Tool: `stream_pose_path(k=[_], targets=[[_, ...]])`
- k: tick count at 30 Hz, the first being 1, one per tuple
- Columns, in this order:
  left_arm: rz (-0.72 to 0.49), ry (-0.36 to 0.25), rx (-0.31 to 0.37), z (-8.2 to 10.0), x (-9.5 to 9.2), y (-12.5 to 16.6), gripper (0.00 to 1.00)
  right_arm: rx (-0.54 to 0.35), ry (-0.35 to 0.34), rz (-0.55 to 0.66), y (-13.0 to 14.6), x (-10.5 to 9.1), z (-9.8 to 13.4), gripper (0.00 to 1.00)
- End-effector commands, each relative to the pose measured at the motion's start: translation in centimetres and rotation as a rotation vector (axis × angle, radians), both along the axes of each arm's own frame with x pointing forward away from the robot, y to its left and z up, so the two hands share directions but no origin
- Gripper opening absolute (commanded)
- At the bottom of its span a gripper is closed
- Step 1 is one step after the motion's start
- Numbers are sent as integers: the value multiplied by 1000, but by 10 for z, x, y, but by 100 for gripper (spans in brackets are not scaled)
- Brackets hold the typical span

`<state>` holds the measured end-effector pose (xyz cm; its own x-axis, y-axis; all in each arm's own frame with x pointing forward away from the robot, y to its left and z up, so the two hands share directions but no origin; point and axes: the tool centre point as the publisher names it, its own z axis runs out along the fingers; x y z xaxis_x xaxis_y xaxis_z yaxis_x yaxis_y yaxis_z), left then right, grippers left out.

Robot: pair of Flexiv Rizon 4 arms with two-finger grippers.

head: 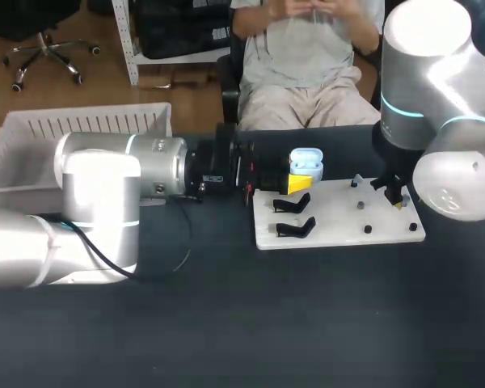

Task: Pick up each earbud case from the left stands, insert the matching earbuds, close the lid, and place the case in the box.

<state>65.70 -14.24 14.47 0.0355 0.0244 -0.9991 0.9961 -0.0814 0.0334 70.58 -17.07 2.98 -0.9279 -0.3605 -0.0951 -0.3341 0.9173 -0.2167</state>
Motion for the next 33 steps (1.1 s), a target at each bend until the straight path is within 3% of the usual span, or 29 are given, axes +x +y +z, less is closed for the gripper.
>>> stream_pose_path(k=[1,24,30,32,33], targets=[[1,-1,-3,-1,1,-1,0,-4,-5,-5,2,2,-3,38],[1,-1,-3,-1,1,-1,0,-18,-6,-25,-1,5,-6,27],[1,-1,-3,-1,1,-1,0,-19,-7,-26,-2,5,-6,12],[1,-1,-3,-1,1,-1,0,-19,-7,-25,-2,5,-6,0],[1,-1,-3,-1,1,-1,0,-20,-7,-24,-2,5,-6,0]])
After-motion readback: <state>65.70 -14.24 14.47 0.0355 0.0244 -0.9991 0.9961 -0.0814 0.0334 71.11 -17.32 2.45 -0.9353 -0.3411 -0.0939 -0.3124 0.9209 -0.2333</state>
